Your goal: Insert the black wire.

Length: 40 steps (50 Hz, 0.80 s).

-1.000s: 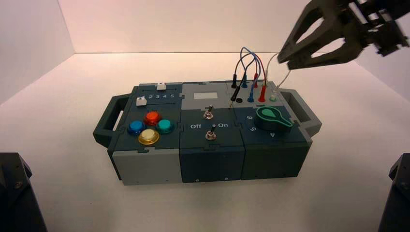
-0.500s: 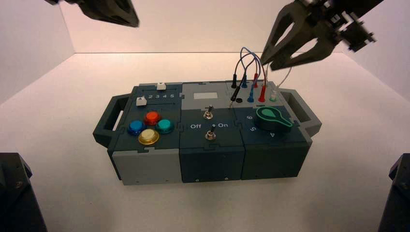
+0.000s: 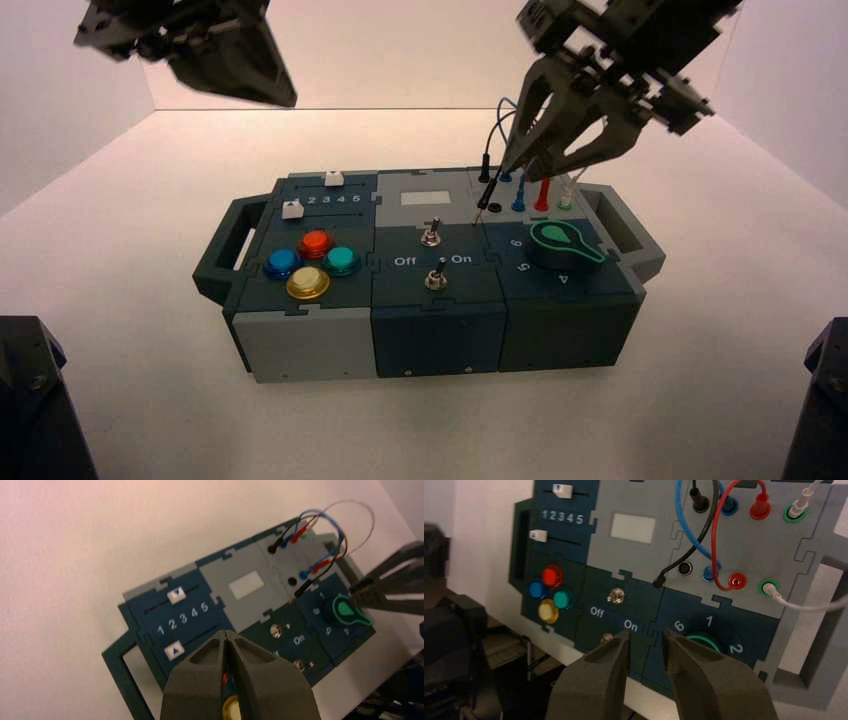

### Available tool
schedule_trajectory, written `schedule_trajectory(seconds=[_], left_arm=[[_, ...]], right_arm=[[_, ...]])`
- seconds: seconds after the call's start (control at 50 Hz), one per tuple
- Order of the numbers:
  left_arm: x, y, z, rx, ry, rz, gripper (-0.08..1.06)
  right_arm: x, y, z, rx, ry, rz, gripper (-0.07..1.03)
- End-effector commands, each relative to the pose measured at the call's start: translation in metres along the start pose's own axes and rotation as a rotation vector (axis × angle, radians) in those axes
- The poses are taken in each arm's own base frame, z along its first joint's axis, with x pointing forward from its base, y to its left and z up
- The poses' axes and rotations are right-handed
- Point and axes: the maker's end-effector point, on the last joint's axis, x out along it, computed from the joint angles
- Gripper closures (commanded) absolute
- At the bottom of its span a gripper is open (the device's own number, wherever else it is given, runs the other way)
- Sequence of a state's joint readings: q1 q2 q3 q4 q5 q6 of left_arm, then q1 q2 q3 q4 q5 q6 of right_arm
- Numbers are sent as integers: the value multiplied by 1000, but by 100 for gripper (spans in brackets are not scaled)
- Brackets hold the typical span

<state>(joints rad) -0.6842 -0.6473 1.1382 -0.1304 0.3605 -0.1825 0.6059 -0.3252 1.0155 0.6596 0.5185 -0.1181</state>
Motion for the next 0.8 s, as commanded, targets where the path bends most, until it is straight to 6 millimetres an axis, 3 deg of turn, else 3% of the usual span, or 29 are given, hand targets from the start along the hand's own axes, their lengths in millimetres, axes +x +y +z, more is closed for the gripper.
schedule_trajectory(seconds=[0.02,0.8], left_arm=[[-3,-3,5,-2,-25,-12,101],[-4,-5,11,7,-32,-14,101]], right_arm=[[1,10,13,-21,-26,12,59],[32,4,27,-2,2,-35,59]])
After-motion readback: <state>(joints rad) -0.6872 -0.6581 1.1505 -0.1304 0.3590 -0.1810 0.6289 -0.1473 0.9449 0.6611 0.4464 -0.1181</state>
